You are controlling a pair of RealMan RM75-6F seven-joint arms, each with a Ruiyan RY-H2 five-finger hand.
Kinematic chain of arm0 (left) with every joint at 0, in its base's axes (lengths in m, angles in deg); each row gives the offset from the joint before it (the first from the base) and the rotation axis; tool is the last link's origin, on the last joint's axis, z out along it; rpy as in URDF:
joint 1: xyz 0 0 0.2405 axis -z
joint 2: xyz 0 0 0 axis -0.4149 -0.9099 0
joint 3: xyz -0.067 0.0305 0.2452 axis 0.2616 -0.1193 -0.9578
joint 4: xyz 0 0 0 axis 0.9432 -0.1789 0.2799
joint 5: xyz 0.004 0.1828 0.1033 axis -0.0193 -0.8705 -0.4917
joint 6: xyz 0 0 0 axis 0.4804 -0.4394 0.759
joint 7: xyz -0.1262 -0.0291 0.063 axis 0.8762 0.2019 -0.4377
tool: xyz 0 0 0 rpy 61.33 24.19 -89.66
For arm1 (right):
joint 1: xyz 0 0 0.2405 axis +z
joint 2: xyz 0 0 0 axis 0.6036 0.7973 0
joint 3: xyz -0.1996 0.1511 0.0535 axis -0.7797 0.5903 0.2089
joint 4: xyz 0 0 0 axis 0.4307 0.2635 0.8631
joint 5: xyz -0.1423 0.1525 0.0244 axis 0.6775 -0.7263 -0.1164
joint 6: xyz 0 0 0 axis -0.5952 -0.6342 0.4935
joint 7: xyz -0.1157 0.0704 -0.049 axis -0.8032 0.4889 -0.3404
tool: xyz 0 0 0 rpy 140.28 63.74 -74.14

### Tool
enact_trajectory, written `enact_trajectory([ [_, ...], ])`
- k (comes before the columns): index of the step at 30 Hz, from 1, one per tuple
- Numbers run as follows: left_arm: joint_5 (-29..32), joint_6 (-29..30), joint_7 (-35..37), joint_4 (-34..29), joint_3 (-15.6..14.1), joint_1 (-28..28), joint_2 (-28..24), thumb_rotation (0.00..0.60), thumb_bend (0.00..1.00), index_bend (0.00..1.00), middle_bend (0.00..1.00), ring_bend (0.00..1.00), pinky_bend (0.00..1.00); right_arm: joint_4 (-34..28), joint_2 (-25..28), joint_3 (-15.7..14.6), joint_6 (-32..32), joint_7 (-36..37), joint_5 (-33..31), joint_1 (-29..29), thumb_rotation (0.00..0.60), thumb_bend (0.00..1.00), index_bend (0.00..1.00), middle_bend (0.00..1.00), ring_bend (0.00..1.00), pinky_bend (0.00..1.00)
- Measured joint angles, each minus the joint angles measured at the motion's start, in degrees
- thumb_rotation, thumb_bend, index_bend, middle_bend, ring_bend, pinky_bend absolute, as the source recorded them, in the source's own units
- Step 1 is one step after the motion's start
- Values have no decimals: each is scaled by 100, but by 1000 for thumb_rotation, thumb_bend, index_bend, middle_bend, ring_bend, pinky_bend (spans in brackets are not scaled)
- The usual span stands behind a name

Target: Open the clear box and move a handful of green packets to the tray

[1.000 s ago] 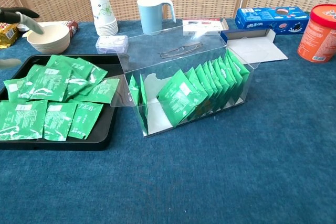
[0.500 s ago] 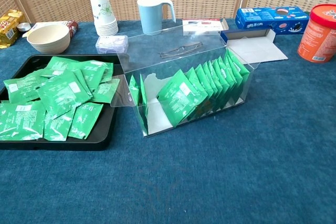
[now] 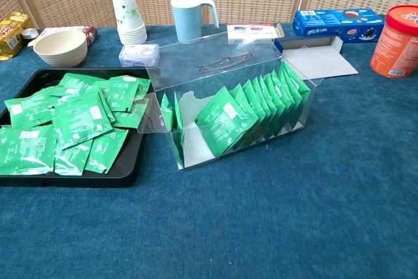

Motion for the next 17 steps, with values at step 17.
enact_trajectory([
  [17, -345, -95, -71, -171, 255, -108, 121, 582, 318, 141, 0, 0, 78, 4, 65, -101, 188, 149, 89, -58, 600, 348, 0, 19, 0, 49],
])
